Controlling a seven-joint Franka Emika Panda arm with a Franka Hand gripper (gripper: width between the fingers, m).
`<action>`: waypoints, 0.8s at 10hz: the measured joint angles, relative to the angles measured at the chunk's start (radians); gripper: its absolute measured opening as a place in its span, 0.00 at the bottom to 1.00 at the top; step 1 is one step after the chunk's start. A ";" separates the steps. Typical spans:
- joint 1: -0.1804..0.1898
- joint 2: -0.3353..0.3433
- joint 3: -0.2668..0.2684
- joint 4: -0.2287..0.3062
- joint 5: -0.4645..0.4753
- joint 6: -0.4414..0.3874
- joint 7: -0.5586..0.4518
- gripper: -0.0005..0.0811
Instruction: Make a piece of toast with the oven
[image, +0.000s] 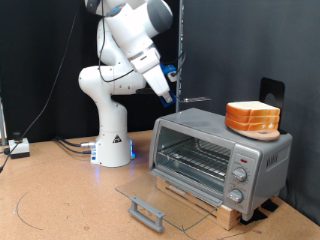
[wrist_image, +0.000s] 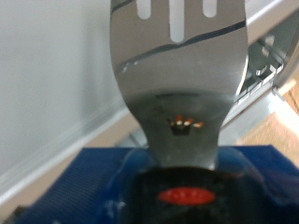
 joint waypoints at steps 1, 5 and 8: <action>-0.019 0.009 -0.035 0.013 -0.040 -0.038 -0.020 0.51; -0.029 0.045 0.006 0.029 -0.092 0.019 -0.029 0.51; -0.030 0.129 0.097 0.095 -0.152 0.070 0.028 0.51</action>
